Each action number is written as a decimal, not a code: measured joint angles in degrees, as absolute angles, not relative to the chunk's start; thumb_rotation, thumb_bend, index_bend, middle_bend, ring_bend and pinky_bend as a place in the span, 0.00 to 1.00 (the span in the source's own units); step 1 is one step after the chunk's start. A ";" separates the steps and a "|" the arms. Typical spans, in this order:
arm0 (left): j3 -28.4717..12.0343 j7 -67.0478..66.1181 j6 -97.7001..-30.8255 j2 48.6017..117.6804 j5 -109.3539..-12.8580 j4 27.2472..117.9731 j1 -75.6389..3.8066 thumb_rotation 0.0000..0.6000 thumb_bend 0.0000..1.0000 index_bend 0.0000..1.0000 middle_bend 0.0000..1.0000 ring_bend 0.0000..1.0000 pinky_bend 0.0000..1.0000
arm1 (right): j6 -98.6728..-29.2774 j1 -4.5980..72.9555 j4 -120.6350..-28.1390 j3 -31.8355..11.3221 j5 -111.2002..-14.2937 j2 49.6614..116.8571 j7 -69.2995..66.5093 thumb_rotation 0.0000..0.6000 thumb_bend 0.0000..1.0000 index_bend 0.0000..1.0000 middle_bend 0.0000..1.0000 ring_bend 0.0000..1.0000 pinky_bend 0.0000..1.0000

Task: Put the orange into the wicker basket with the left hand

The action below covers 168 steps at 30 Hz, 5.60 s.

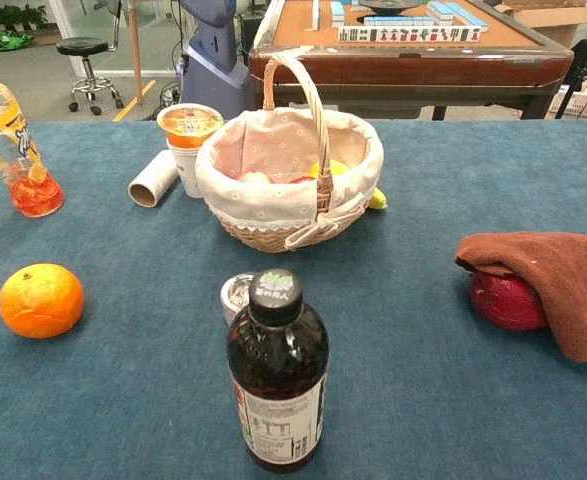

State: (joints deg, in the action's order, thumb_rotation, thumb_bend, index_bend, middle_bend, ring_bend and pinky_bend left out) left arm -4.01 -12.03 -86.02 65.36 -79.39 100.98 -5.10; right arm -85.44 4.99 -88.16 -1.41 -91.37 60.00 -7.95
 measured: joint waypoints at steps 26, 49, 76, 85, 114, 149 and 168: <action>-4.80 -9.37 -87.87 67.13 -82.30 97.92 -5.04 1.00 0.09 0.00 0.00 0.00 0.00 | -87.58 3.93 -88.87 -1.66 -91.34 59.36 -7.97 1.00 0.00 0.00 0.00 0.00 0.01; -0.77 -3.96 -66.83 65.85 -93.98 91.54 -19.75 1.00 0.09 0.03 0.00 0.01 0.09 | -87.82 3.61 -89.35 -1.64 -91.45 59.12 -7.67 1.00 0.00 0.00 0.00 0.00 0.01; -0.53 -4.59 -56.19 74.75 -88.61 81.61 -27.89 1.00 0.09 0.32 0.24 0.37 0.47 | -87.56 3.62 -88.16 -1.86 -90.96 59.60 -8.57 1.00 0.00 0.00 0.00 0.00 0.01; -0.60 1.19 -58.91 78.45 -89.77 76.72 -28.73 1.00 0.09 0.45 0.39 0.48 0.59 | -87.75 3.42 -88.16 -1.84 -90.89 59.56 -8.63 1.00 0.00 0.00 0.00 0.00 0.01; -7.85 8.49 -71.60 78.77 -91.73 82.56 -32.07 1.00 0.10 0.49 0.46 0.50 0.68 | -87.40 3.90 -88.65 -1.83 -91.55 59.68 -7.95 1.00 0.00 0.00 0.00 0.00 0.01; -16.79 -0.93 -61.88 90.09 -77.18 80.39 -44.64 1.00 0.10 0.35 0.34 0.42 0.69 | -87.29 3.88 -87.87 -1.88 -91.04 59.40 -8.92 1.00 0.01 0.00 0.00 0.00 0.03; -15.34 -7.10 -65.27 85.60 -72.95 88.38 -40.80 1.00 0.10 0.13 0.04 0.16 0.51 | -87.19 4.07 -87.78 -2.17 -90.78 58.73 -9.69 1.00 0.01 0.00 0.00 0.00 0.03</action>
State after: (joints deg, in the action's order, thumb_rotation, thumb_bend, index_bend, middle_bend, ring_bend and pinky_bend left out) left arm -15.34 -7.10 -65.27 85.60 -72.95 88.38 -40.80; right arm -87.19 4.07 -87.78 -2.17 -90.78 58.73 -9.69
